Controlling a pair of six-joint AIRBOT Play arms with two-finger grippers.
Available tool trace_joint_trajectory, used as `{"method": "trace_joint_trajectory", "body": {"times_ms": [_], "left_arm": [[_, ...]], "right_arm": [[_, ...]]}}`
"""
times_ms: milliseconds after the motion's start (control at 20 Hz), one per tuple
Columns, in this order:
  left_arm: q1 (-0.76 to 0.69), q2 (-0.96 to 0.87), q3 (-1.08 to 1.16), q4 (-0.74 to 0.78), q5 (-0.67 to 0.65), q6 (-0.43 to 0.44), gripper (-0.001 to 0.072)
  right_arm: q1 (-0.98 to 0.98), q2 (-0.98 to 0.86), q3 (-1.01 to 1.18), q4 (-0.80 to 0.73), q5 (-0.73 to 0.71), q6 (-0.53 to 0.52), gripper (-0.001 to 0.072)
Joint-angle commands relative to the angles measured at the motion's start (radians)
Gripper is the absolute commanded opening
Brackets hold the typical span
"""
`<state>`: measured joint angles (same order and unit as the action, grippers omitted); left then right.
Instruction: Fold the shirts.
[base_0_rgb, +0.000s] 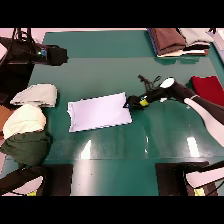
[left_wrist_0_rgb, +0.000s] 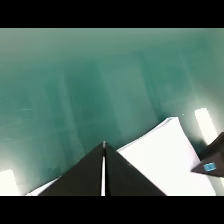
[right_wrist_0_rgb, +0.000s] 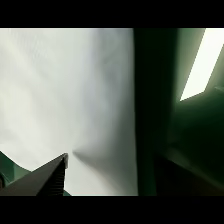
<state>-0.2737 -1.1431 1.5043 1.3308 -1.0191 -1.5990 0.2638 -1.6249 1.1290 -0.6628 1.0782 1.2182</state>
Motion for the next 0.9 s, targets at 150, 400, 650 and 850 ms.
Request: {"method": "trace_joint_trajectory", "body": {"times_ms": [150,400,650,850], "left_arm": [[-0.018,-0.014,-0.001,-0.045,0.016,0.003,0.0027],[-0.138,-0.014,-0.001,-0.039,0.051,0.003,0.0027],[-0.194,-0.014,-0.001,-0.057,0.077,0.002,0.0028],[-0.194,-0.014,-0.001,-0.056,0.095,0.002,0.0028]], "right_arm": [[0.159,-0.17,0.166,0.105,-0.045,-0.087,0.0044],[0.047,-0.106,0.311,-0.006,-0.042,-0.069,0.002],[-0.288,0.065,0.331,-0.2,0.028,-0.027,0.0021],[-0.615,0.138,0.33,-0.228,0.047,-0.022,0.0021]]}}
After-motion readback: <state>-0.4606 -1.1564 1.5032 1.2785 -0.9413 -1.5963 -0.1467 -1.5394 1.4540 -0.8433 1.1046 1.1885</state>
